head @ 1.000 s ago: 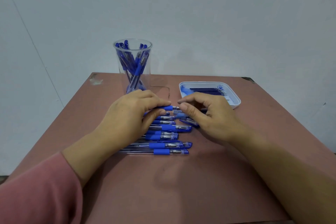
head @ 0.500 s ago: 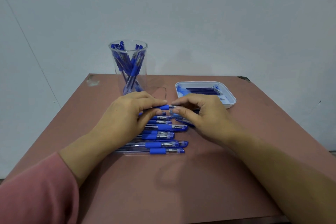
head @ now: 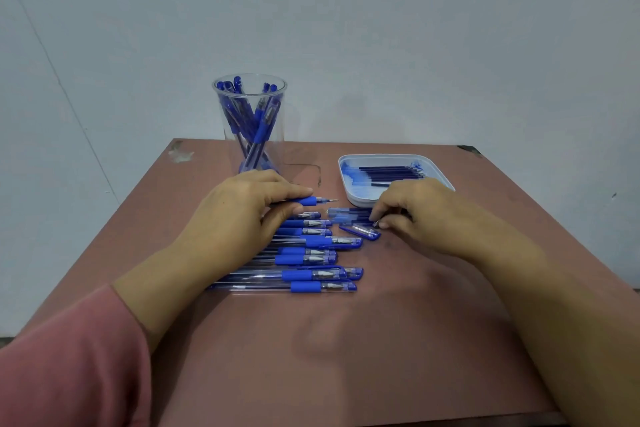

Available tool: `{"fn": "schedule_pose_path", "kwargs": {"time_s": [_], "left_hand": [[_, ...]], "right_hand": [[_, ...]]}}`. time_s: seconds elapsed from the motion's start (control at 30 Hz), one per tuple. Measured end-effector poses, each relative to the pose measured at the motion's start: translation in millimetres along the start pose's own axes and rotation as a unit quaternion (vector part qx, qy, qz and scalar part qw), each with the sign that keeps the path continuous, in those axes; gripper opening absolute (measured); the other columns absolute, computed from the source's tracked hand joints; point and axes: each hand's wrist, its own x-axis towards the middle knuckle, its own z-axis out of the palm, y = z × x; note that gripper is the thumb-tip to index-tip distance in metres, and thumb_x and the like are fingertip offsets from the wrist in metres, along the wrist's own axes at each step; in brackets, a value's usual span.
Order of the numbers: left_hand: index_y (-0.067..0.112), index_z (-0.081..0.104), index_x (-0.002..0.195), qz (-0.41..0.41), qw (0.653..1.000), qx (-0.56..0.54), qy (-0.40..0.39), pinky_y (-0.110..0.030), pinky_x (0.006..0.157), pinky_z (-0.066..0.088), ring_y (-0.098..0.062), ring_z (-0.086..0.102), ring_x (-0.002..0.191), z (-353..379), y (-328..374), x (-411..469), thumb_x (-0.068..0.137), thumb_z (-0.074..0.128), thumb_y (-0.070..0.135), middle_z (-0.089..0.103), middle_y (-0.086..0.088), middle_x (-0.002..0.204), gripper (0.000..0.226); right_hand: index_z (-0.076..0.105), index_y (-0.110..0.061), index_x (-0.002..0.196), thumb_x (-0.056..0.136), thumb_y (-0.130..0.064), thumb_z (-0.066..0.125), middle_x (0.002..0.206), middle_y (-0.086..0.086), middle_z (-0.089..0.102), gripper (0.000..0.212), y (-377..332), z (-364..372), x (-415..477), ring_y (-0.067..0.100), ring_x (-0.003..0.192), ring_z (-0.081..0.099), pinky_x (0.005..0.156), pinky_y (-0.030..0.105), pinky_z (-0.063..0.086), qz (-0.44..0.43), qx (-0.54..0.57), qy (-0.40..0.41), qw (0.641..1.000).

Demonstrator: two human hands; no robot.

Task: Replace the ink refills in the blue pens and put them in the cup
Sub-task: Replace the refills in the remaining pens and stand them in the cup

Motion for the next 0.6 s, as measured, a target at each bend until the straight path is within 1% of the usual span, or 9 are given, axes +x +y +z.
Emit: {"fn": "schedule_pose_path", "kwargs": {"time_s": [0.07,0.13,0.2,0.27,0.33,0.43,0.53,0.6], "left_hand": [[0.025,0.071,0.113,0.000,1.000,-0.003,0.000,-0.036,0.079,0.055,-0.010,0.063,0.090,0,1,0,0.090,0.064,0.028,0.068,0.012,0.097,0.025],[0.025,0.071,0.113,-0.001,1.000,-0.002,-0.002,-0.035,0.080,0.054,-0.010,0.063,0.090,-1,1,0,0.088,0.066,0.025,0.068,0.012,0.097,0.026],[0.026,0.071,0.114,0.000,1.000,0.001,-0.006,-0.034,0.081,0.054,-0.009,0.062,0.091,-1,1,0,0.088,0.066,0.025,0.068,0.012,0.098,0.027],[0.026,0.071,0.114,0.000,1.000,0.001,-0.010,-0.033,0.082,0.054,-0.009,0.062,0.091,-1,1,0,0.088,0.067,0.025,0.068,0.012,0.098,0.027],[0.026,0.071,0.114,0.000,1.000,0.000,-0.012,-0.032,0.082,0.054,-0.009,0.062,0.091,-1,0,-1,0.088,0.067,0.026,0.068,0.012,0.098,0.027],[0.027,0.070,0.115,-0.002,1.000,-0.002,-0.014,-0.032,0.082,0.053,-0.008,0.062,0.092,-1,0,0,0.088,0.066,0.027,0.067,0.013,0.098,0.027],[0.027,0.070,0.115,-0.004,1.000,-0.001,-0.016,-0.032,0.083,0.053,-0.007,0.061,0.093,-1,0,0,0.088,0.066,0.027,0.067,0.013,0.098,0.027],[0.027,0.070,0.115,-0.003,1.000,-0.001,-0.018,-0.032,0.083,0.053,-0.007,0.061,0.093,-1,1,0,0.088,0.065,0.027,0.067,0.014,0.099,0.027]], "right_hand": [[0.070,-0.030,0.099,0.092,-0.019,0.061,0.085,-0.028,0.052,0.016,-4,2,1,0.000,0.087,0.052,0.079,0.016,0.039,-0.002,-0.007,-0.008,1.000],[0.071,-0.030,0.101,0.093,-0.018,0.060,0.087,-0.026,0.052,0.018,-6,4,2,0.001,0.090,0.053,0.082,0.018,0.041,-0.007,-0.004,-0.013,1.000],[0.070,-0.032,0.106,0.093,-0.018,0.059,0.093,-0.023,0.056,0.022,-9,6,2,0.001,0.093,0.054,0.086,0.021,0.043,-0.007,0.007,-0.015,1.000],[0.067,-0.032,0.114,0.093,-0.016,0.059,0.101,-0.020,0.062,0.027,-11,8,3,-0.001,0.094,0.054,0.086,0.019,0.042,-0.003,0.030,-0.011,0.999],[0.065,-0.032,0.118,0.092,-0.014,0.059,0.097,-0.018,0.065,0.032,-12,9,3,-0.002,0.091,0.056,0.084,0.016,0.043,0.002,0.054,-0.004,0.999],[0.065,-0.032,0.117,0.091,-0.012,0.060,0.089,-0.020,0.065,0.032,-11,11,3,-0.005,0.088,0.058,0.080,0.014,0.045,0.008,0.066,-0.005,0.998],[0.066,-0.032,0.115,0.091,-0.013,0.060,0.090,-0.019,0.066,0.031,-8,11,3,-0.006,0.087,0.059,0.079,0.015,0.045,0.008,0.067,-0.002,0.998],[0.066,-0.032,0.114,0.092,-0.014,0.061,0.092,-0.017,0.066,0.029,-8,10,3,-0.005,0.088,0.059,0.078,0.012,0.045,0.002,0.076,0.026,0.997]]}}
